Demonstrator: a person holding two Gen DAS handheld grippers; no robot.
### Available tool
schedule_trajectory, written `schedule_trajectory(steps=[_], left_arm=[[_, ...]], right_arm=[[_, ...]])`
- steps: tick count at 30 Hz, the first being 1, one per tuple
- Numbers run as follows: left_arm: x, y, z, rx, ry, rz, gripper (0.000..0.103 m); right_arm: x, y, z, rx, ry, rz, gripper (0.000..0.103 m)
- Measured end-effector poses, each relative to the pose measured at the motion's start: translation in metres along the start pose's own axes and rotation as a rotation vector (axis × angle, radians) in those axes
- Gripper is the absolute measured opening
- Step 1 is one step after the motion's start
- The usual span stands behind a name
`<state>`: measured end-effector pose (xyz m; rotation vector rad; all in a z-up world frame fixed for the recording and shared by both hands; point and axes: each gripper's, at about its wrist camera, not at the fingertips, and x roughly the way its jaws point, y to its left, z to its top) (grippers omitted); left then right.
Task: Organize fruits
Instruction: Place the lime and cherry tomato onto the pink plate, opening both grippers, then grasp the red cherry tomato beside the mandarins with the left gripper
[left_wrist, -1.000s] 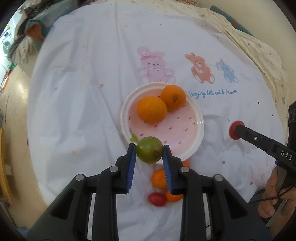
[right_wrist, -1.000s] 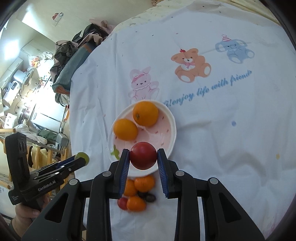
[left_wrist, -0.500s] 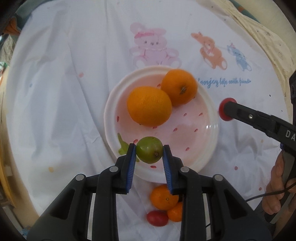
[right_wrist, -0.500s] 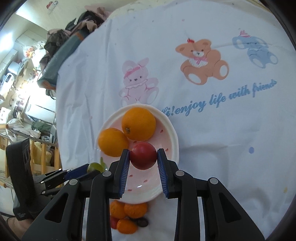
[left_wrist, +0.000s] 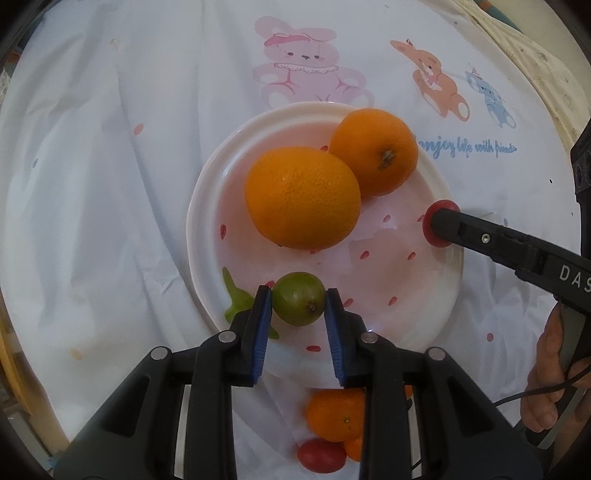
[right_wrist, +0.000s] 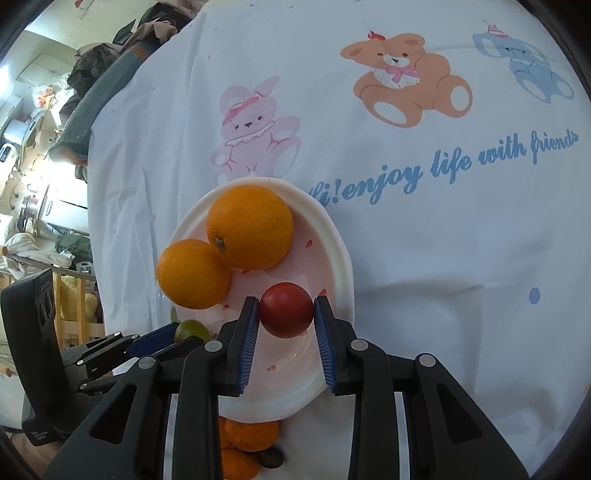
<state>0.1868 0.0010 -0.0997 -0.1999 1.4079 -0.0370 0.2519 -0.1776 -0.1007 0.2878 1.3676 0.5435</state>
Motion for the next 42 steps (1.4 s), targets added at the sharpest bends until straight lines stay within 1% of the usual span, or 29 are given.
schedule_trajectory(steps=[4,7,10,12,13,14,15,16,17,18,24,30,33,36,42], left_arm=[[0.000,-0.002,0.001,0.003,0.001,-0.009,0.025],[0.000,-0.004,0.001,0.016,-0.003,0.005,0.026],[0.003,-0.005,0.001,0.020,0.011,0.000,0.027],[0.004,-0.006,0.000,0.026,0.018,-0.004,0.028],[0.004,-0.007,0.000,0.030,0.019,0.001,0.034],[0.004,-0.007,-0.001,0.033,0.015,0.008,0.050],[0.002,-0.007,-0.002,0.037,0.001,0.004,0.057],[-0.001,-0.009,-0.002,0.041,-0.015,-0.006,0.070],[-0.003,-0.009,-0.002,0.044,-0.023,-0.004,0.075],[-0.004,-0.011,-0.002,0.049,-0.028,0.000,0.075],[-0.005,-0.014,-0.003,0.062,-0.030,0.014,0.075],[-0.014,-0.009,-0.006,0.051,-0.044,0.011,0.075],[-0.023,-0.009,-0.010,0.052,-0.066,0.010,0.075],[-0.036,-0.008,-0.017,0.050,-0.086,-0.003,0.075],[-0.055,-0.008,-0.034,0.059,-0.102,0.008,0.075]], right_arm=[[0.002,-0.002,0.000,0.011,0.002,-0.007,0.032],[0.002,-0.003,0.000,0.017,0.003,-0.006,0.033],[0.002,-0.006,0.000,0.031,0.007,-0.008,0.035],[0.001,-0.007,0.000,0.039,-0.005,0.004,0.035],[0.000,-0.007,0.000,0.040,-0.007,0.009,0.035],[-0.001,-0.007,0.000,0.040,-0.009,0.012,0.035],[-0.002,-0.007,0.001,0.041,-0.012,0.015,0.036],[-0.003,-0.007,0.001,0.044,-0.017,0.023,0.041],[-0.004,-0.007,0.002,0.046,-0.020,0.024,0.046],[-0.006,-0.007,0.002,0.049,-0.025,0.027,0.057],[-0.012,-0.004,0.004,0.039,-0.052,0.028,0.071],[-0.022,0.000,0.004,0.035,-0.074,0.026,0.073],[-0.033,0.004,-0.001,0.022,-0.097,0.016,0.074],[-0.045,0.009,-0.010,0.011,-0.117,0.014,0.075],[-0.067,0.014,-0.040,-0.017,-0.125,-0.011,0.075]])
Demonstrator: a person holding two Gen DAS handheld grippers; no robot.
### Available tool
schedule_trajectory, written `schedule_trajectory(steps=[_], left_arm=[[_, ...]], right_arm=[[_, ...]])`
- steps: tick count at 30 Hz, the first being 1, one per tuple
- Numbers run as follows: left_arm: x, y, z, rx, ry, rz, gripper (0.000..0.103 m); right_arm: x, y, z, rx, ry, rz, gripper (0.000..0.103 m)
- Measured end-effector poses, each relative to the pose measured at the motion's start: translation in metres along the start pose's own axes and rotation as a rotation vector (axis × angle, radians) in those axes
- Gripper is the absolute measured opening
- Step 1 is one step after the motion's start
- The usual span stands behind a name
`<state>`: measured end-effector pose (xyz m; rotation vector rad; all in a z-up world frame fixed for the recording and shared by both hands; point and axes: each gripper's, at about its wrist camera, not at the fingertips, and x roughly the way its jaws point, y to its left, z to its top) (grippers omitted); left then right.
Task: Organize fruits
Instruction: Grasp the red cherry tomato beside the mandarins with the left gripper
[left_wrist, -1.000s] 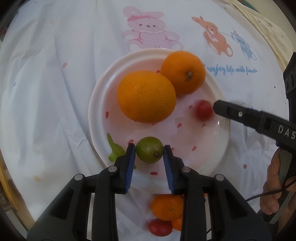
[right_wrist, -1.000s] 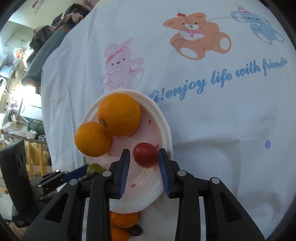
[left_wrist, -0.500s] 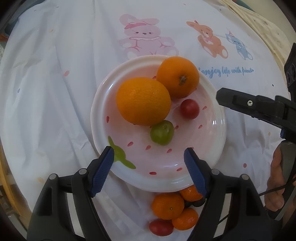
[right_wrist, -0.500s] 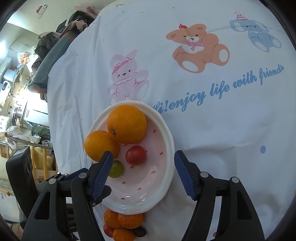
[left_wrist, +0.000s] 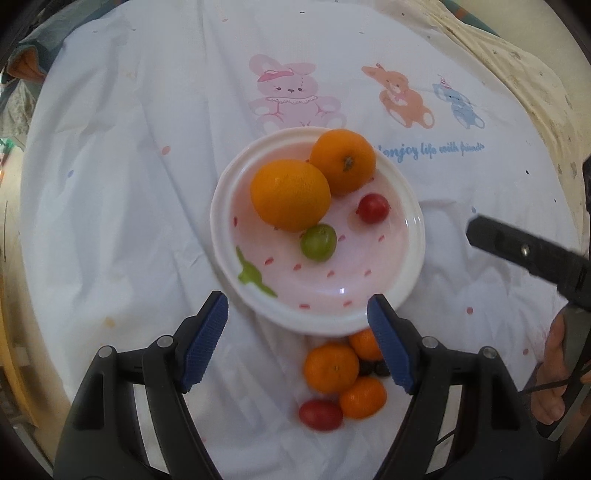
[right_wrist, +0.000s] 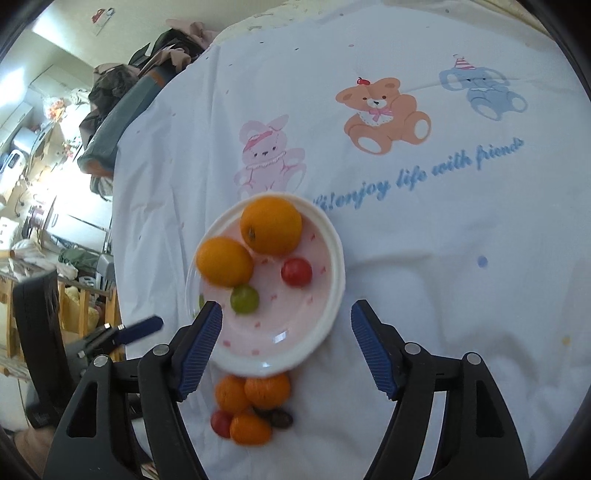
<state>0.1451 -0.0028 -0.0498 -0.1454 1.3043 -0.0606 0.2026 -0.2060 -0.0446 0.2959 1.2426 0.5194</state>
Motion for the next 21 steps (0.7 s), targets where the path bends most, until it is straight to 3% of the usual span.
schedule_trajectory(steps=[12,15,21], left_arm=[[-0.028,0.011,-0.049,-0.007,-0.006,0.014,0.075],[-0.020,0.019,-0.061,0.003,0.024,0.082,0.075],[-0.001,0.020,-0.079,0.061,0.100,0.064,0.075]], right_arm=[[-0.046,-0.010,-0.051,0.077,-0.049,0.021,0.075],[-0.051,-0.016,-0.063,0.115,-0.046,0.020,0.075],[-0.054,-0.022,-0.077,0.118,-0.034,-0.002,0.076]])
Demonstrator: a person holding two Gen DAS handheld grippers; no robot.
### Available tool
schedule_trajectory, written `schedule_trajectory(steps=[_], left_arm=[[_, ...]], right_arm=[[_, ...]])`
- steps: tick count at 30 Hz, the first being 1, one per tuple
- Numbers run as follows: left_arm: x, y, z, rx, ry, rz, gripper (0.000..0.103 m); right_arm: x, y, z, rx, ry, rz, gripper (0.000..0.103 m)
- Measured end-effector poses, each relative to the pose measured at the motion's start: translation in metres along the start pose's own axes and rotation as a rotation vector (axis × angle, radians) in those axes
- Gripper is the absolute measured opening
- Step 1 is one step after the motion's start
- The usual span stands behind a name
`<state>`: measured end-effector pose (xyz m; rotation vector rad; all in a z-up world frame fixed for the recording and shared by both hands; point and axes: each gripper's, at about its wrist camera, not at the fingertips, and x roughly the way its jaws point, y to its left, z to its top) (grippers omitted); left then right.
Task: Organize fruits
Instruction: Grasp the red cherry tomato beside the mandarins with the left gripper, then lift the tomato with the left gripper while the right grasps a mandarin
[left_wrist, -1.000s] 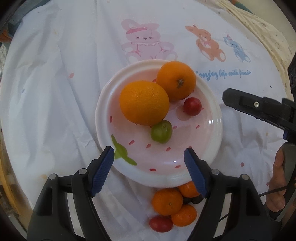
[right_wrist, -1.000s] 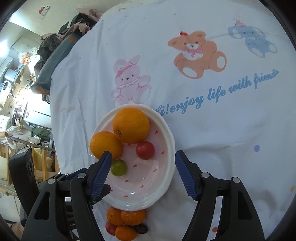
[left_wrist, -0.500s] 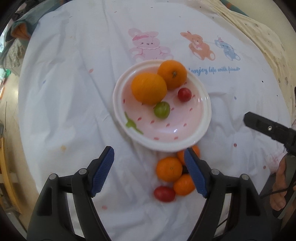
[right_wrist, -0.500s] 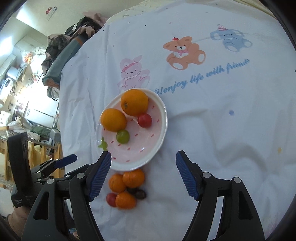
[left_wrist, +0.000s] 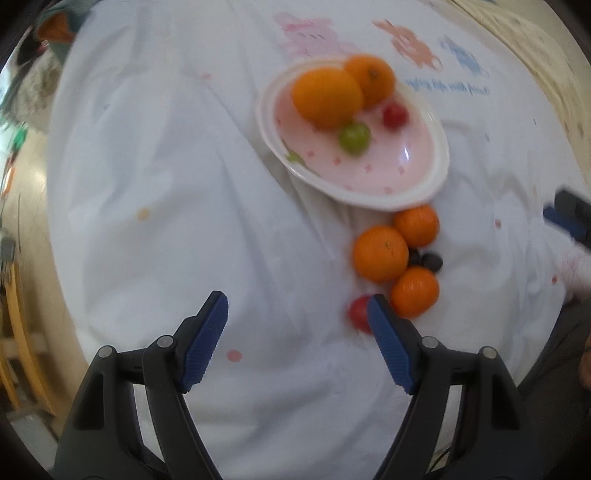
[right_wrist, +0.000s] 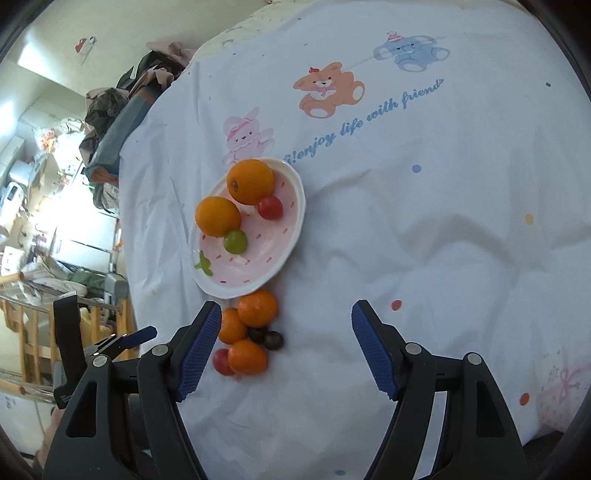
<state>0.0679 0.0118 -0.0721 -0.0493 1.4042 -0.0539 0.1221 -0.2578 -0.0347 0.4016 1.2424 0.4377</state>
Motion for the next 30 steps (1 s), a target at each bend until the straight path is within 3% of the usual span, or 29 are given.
schedule_trajectory(steps=[7,11,13,18,22,25,30], left_arm=[[0.032,-0.049,-0.019,0.269,0.121,-0.006,0.075],[0.044,-0.072,-0.020,0.400,0.107,0.055,0.074],[0.046,-0.073,-0.016,0.407,0.101,0.063,0.072],[0.051,-0.068,-0.008,0.405,0.108,0.062,0.057],[0.045,-0.071,-0.010,0.427,0.094,0.041,0.036],[0.038,-0.077,-0.010,0.439,0.083,0.033,0.035],[0.018,-0.072,-0.012,0.338,0.062,-0.014,0.035]], right_arm=[[0.001,-0.004,-0.003,-0.005,0.003,-0.018,0.076],[0.003,-0.003,-0.003,-0.014,0.010,-0.020,0.076],[0.004,-0.002,-0.003,-0.020,0.012,-0.022,0.076],[0.008,-0.002,-0.003,-0.026,0.022,-0.034,0.076],[0.010,-0.003,-0.001,-0.022,0.025,-0.036,0.076],[0.012,-0.002,-0.001,-0.028,0.031,-0.040,0.076],[0.017,0.000,-0.003,-0.040,0.048,-0.056,0.076]])
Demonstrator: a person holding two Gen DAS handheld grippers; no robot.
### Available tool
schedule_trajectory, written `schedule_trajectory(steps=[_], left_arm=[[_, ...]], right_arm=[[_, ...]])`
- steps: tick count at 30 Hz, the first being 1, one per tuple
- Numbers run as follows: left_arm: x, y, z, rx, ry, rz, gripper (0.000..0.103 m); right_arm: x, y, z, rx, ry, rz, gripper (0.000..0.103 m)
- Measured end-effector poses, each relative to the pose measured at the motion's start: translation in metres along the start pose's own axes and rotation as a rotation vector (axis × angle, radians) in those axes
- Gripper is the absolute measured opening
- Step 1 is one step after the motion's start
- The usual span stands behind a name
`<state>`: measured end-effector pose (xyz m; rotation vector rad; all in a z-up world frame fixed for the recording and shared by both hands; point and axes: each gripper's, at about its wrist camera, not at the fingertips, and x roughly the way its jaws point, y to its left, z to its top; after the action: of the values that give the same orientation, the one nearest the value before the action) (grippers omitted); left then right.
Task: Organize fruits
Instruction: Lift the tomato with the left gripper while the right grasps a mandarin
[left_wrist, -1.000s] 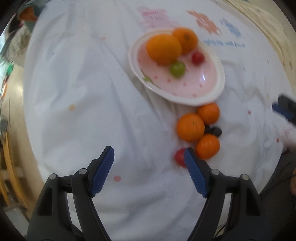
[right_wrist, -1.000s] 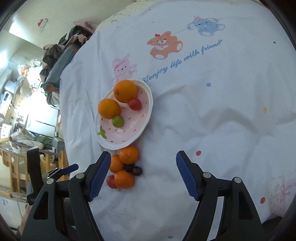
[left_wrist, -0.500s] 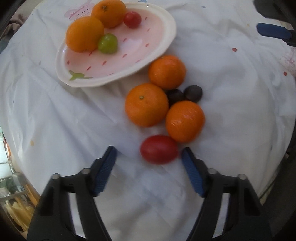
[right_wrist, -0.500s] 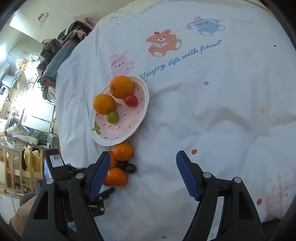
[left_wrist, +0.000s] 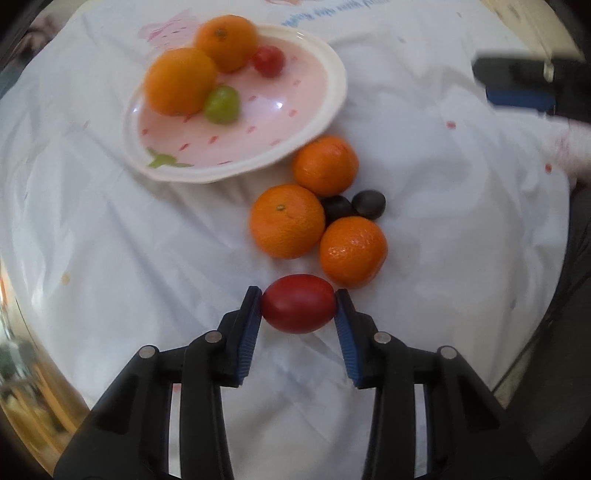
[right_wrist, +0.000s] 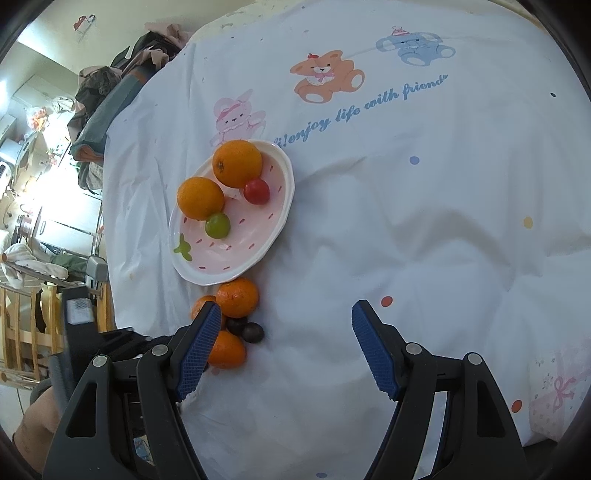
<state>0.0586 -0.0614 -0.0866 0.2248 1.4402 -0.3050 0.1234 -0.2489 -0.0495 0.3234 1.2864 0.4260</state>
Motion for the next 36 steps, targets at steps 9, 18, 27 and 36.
schedule_trajectory(steps=[9,18,27,36], left_arm=[[-0.036,0.050,-0.027,-0.298,-0.062,-0.034,0.035],[-0.042,0.085,-0.038,-0.500,-0.113,-0.009,0.035],[-0.043,0.091,-0.033,-0.527,-0.127,-0.014,0.035],[-0.044,0.090,-0.032,-0.523,-0.141,0.018,0.035]], right_arm=[[0.018,0.015,-0.009,-0.016,0.063,0.020,0.076],[0.076,0.049,-0.030,-0.048,0.265,0.118,0.075],[0.110,0.062,-0.034,-0.087,0.332,0.076,0.067],[0.102,0.062,-0.037,-0.144,0.318,0.075,0.045]])
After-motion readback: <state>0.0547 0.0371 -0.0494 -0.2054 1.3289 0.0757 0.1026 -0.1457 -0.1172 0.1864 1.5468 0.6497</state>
